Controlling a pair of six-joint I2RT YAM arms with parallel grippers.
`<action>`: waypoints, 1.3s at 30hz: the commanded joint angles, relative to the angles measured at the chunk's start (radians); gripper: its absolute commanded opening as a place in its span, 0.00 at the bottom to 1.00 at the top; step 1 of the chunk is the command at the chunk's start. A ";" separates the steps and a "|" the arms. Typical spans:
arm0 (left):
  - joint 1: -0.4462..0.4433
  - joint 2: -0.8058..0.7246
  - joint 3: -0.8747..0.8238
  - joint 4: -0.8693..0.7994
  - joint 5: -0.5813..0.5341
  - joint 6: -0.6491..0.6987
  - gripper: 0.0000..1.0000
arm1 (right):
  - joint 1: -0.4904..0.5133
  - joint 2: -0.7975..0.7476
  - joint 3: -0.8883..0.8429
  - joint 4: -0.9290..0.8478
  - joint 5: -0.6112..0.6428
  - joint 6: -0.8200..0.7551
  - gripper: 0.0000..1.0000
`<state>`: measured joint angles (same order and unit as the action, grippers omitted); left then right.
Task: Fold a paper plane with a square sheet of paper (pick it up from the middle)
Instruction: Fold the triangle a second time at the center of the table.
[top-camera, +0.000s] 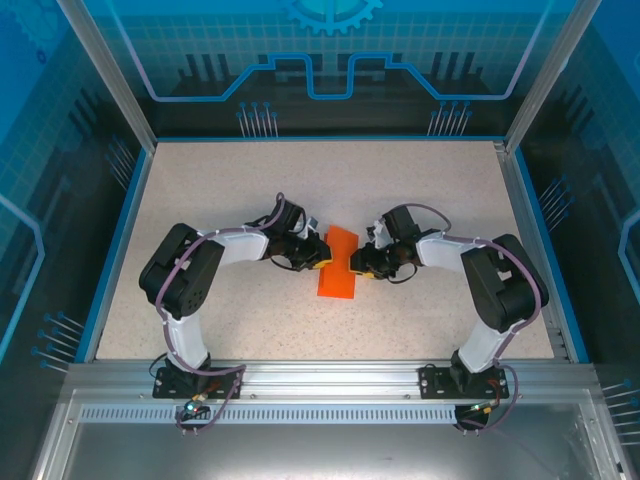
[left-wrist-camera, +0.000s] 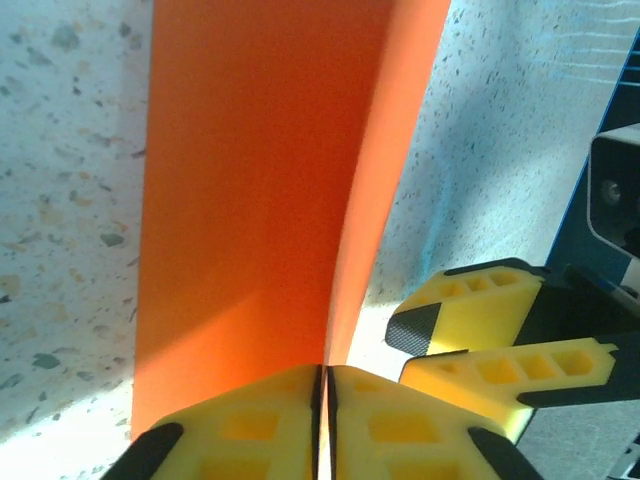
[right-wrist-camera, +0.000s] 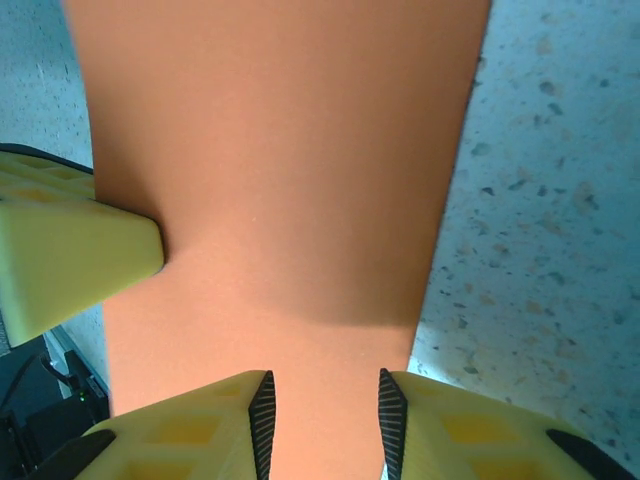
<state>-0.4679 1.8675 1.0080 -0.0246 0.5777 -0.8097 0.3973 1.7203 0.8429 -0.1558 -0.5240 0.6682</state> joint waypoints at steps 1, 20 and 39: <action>-0.008 0.020 0.055 -0.046 0.032 0.052 0.07 | -0.017 -0.016 -0.024 -0.005 -0.003 -0.006 0.36; -0.003 0.034 0.166 -0.284 0.021 0.238 0.01 | 0.029 -0.187 -0.085 -0.042 0.128 -0.086 0.40; -0.003 0.026 0.150 -0.261 0.034 0.190 0.14 | 0.383 -0.322 -0.081 -0.030 0.510 -0.248 0.55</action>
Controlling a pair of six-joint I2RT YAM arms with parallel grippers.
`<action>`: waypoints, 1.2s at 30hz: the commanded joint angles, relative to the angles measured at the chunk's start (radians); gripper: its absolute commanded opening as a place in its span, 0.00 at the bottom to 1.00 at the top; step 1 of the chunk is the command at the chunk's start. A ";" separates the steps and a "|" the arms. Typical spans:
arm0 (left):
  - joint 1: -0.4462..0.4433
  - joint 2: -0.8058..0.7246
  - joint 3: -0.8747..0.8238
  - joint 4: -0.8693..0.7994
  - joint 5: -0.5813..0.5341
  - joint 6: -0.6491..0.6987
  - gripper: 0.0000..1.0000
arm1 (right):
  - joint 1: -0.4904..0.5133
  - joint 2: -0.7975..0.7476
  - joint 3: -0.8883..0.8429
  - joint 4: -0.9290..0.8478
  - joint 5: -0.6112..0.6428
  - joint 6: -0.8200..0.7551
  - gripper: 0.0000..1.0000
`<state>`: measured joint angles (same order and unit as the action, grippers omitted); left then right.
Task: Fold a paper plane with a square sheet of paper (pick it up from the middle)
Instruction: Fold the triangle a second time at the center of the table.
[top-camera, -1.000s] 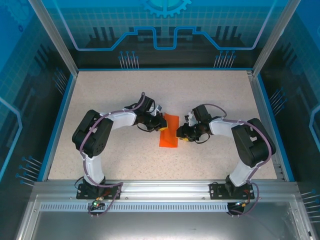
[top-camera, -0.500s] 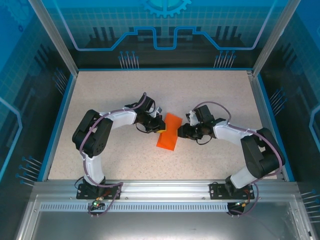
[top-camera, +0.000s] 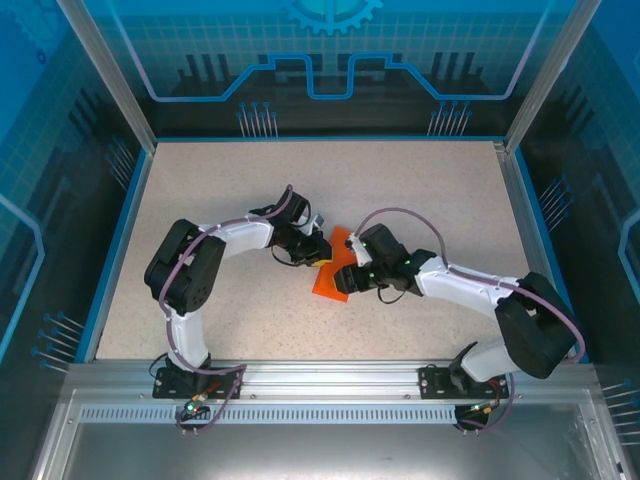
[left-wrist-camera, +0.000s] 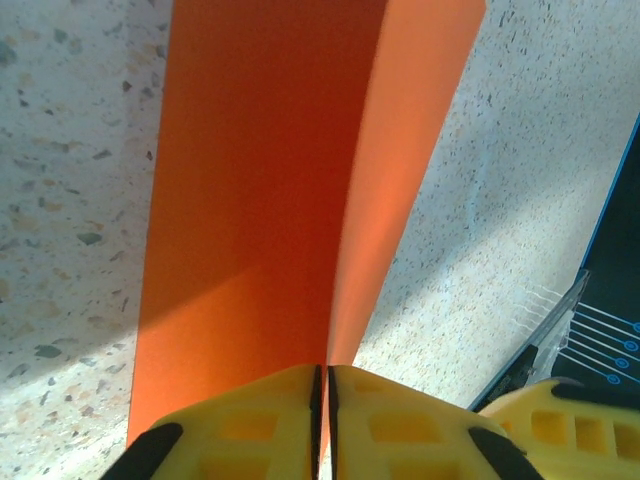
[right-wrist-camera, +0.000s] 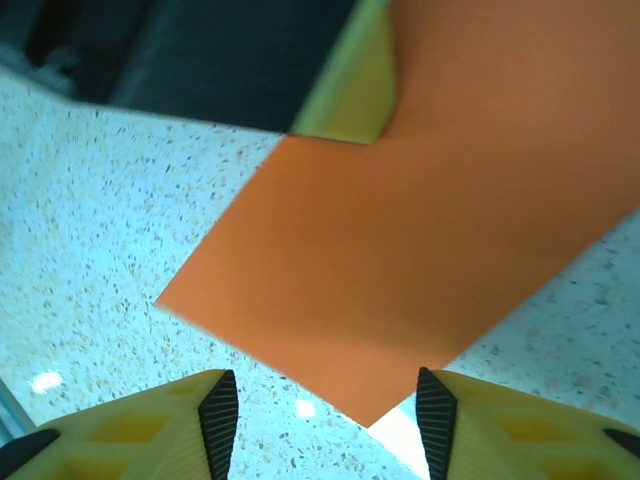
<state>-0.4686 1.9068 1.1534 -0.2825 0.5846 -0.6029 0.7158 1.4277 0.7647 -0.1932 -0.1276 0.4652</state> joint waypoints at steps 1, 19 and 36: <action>-0.002 -0.015 0.001 -0.003 0.027 -0.018 0.14 | 0.094 -0.032 -0.002 0.019 0.130 -0.053 0.56; -0.004 -0.015 -0.003 0.003 0.034 -0.028 0.12 | 0.376 0.186 0.187 -0.073 0.584 -0.024 0.62; -0.004 -0.021 0.000 0.000 0.029 -0.030 0.11 | 0.371 0.154 0.174 -0.106 0.608 -0.020 0.24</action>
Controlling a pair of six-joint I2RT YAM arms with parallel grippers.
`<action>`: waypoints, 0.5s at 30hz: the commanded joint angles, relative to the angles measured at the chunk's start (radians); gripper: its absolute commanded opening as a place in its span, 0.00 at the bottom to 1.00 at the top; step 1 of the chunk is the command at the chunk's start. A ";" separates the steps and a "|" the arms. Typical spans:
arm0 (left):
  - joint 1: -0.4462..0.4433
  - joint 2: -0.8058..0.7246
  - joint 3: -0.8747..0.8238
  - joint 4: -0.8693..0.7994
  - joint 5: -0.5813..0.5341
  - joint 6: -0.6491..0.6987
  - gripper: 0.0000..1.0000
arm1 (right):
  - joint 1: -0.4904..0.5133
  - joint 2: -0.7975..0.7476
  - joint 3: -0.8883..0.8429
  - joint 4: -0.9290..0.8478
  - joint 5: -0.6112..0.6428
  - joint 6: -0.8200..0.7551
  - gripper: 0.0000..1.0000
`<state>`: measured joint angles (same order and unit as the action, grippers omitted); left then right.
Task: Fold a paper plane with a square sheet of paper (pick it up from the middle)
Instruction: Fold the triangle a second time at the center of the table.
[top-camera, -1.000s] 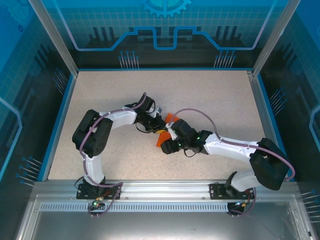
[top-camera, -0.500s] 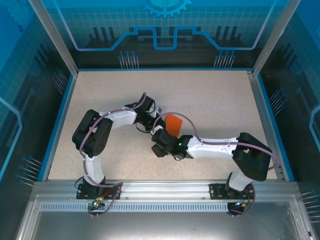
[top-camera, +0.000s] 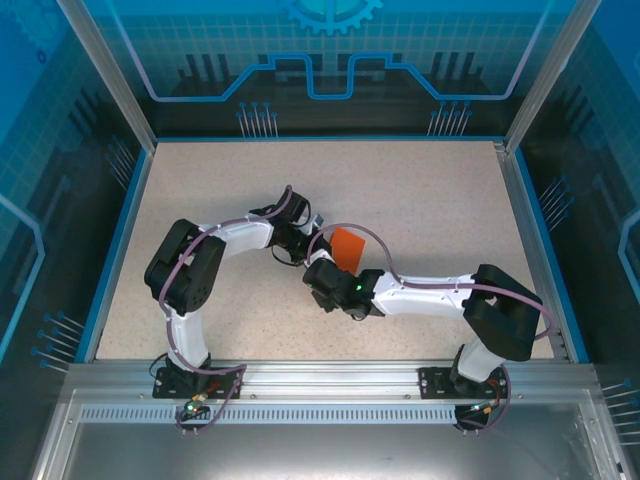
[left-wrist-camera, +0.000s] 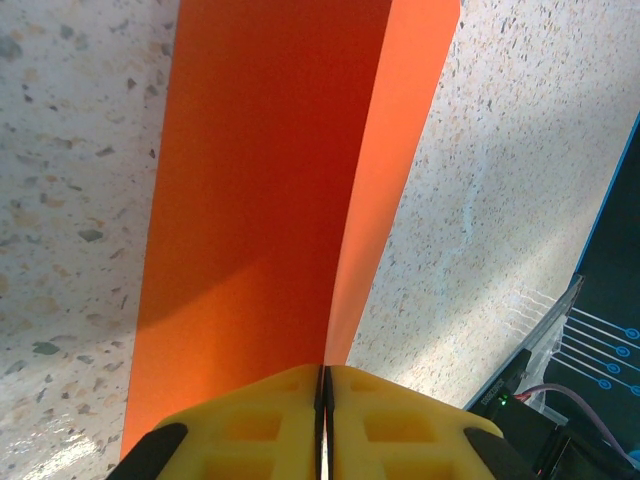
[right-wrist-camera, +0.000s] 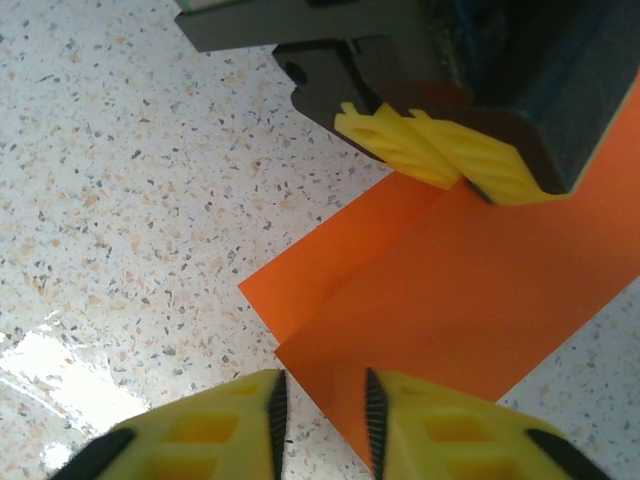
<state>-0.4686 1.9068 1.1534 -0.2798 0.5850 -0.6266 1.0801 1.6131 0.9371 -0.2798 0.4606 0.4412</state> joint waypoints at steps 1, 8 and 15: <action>-0.003 -0.022 0.001 -0.003 0.027 -0.009 0.12 | 0.003 -0.034 -0.001 -0.024 0.018 0.004 0.21; -0.003 -0.033 0.002 -0.005 0.008 -0.017 0.17 | -0.043 -0.092 -0.051 0.020 -0.070 -0.002 0.09; -0.004 -0.041 0.006 -0.004 0.000 -0.024 0.17 | -0.107 -0.137 -0.116 0.073 -0.196 -0.006 0.08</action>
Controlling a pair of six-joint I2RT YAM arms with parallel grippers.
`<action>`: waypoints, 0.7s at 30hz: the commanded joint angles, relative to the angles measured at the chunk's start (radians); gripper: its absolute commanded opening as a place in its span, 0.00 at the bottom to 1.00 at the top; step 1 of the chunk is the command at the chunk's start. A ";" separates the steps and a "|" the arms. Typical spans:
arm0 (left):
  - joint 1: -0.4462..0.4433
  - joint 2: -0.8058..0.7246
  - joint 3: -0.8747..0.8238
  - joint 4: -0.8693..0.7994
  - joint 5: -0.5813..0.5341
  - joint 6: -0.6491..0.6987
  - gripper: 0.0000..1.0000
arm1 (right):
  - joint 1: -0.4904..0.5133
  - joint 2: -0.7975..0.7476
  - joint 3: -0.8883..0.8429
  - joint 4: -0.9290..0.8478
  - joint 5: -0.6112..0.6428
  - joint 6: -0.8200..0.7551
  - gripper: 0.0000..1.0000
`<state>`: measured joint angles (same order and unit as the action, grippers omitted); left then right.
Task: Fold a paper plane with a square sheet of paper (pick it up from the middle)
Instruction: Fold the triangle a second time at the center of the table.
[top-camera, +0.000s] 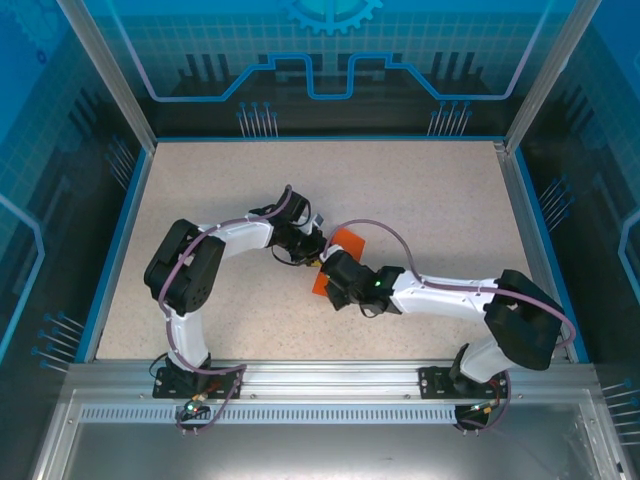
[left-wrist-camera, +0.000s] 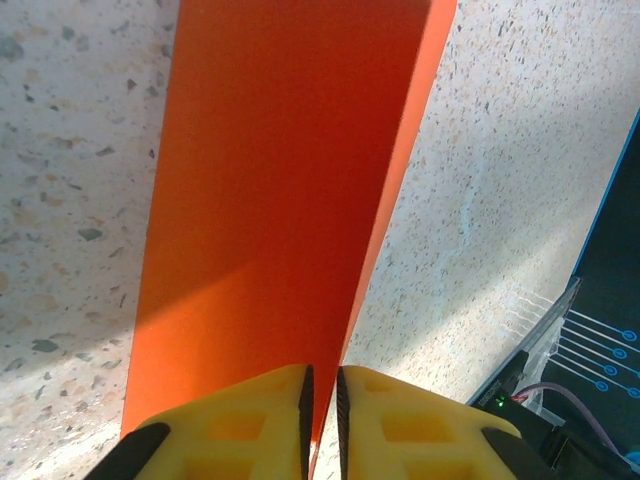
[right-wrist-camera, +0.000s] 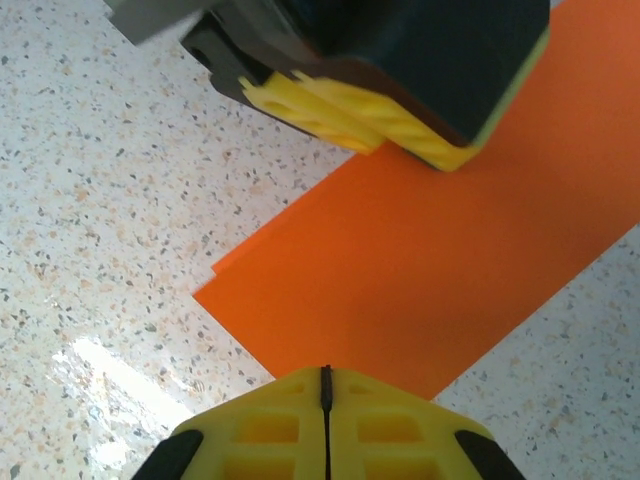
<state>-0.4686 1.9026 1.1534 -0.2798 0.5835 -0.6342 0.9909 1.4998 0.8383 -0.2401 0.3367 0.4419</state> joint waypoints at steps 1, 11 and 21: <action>-0.004 -0.035 0.008 -0.004 0.004 -0.016 0.14 | -0.018 -0.024 -0.015 0.034 -0.078 -0.014 0.16; -0.004 -0.030 0.002 0.034 0.054 -0.033 0.08 | 0.075 0.067 0.078 -0.019 0.100 -0.012 0.59; -0.004 -0.031 0.000 0.033 0.053 -0.033 0.08 | 0.096 0.093 0.088 -0.036 0.185 0.008 0.35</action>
<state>-0.4686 1.9026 1.1534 -0.2520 0.6079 -0.6556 1.0683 1.5974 0.9131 -0.2562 0.4789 0.4351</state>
